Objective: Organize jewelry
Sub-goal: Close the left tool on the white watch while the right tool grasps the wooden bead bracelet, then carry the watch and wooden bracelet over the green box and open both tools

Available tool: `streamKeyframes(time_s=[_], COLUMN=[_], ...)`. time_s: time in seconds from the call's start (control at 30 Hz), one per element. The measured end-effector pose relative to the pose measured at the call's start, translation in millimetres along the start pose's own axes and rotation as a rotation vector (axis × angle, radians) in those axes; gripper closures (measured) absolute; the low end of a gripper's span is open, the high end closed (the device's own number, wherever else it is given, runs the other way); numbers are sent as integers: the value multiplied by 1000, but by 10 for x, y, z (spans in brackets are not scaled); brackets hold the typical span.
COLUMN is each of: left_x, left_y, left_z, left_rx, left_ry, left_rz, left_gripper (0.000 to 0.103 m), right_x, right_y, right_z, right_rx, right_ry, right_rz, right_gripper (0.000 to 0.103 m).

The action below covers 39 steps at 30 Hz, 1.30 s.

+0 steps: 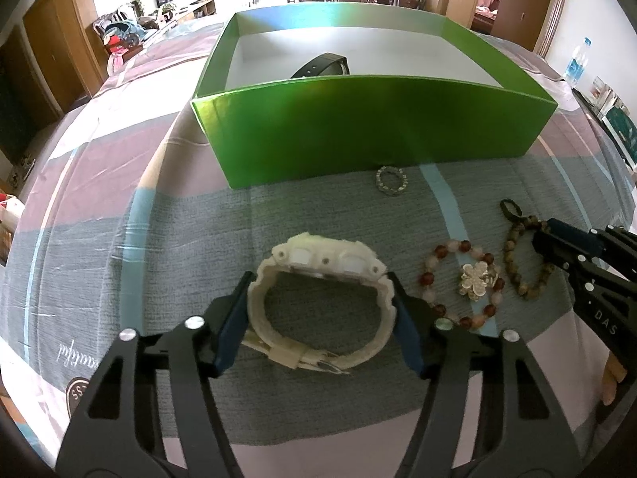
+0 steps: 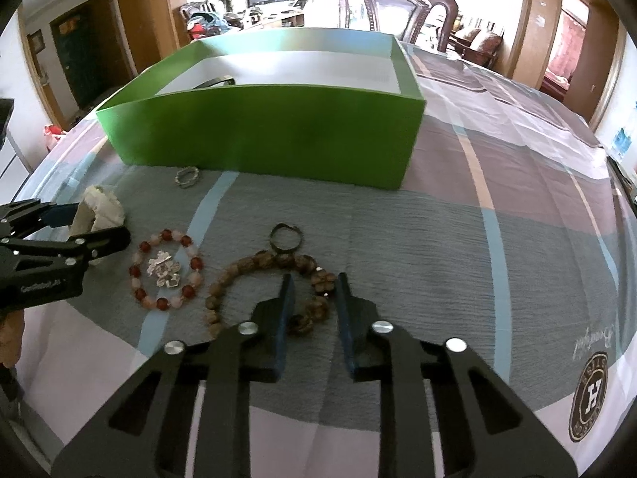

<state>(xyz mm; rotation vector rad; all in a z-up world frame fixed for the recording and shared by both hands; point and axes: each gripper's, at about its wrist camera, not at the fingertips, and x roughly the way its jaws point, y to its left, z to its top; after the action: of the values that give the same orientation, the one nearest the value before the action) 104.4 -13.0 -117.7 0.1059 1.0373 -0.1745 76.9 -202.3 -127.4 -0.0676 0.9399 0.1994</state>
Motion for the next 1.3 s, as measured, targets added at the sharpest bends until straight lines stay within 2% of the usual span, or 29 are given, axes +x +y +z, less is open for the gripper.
streamKeyframes(time_s=[0.13, 0.5, 0.73, 0.93, 0.97, 1.07, 1.1, 1.3], left_x=[-2, -162, -111, -100, -100, -98, -103, -110], left_y=[6, 71, 108, 140, 138, 140, 136, 111], left_z=[0, 10, -48, -62, -65, -68, -66, -70], left_rx=[-3, -22, -30, -38, -38, -40, -39, -30], left_ry=[-3, -40, -15, -9, -10, -10, -12, -19], left_rz=[-1, 21, 25, 23, 23, 21, 21, 30], left_gripper=[40, 40, 40, 40, 40, 40, 40, 39], right_x=[-1, -179, -140, -200, -212, -222, -218, -96], right_y=[25, 35, -8, 85, 92, 58, 39, 115], right_z=[-4, 61, -28, -208, -219, -193, -174, -139], right_rx=[-8, 10, 42, 5, 6, 36, 47, 7], right_ry=[-2, -47, 23, 86, 83, 64, 58, 60], right_rz=[7, 29, 5, 72, 76, 69, 61, 8], right_gripper=[91, 91, 91, 91, 89, 68, 65, 66])
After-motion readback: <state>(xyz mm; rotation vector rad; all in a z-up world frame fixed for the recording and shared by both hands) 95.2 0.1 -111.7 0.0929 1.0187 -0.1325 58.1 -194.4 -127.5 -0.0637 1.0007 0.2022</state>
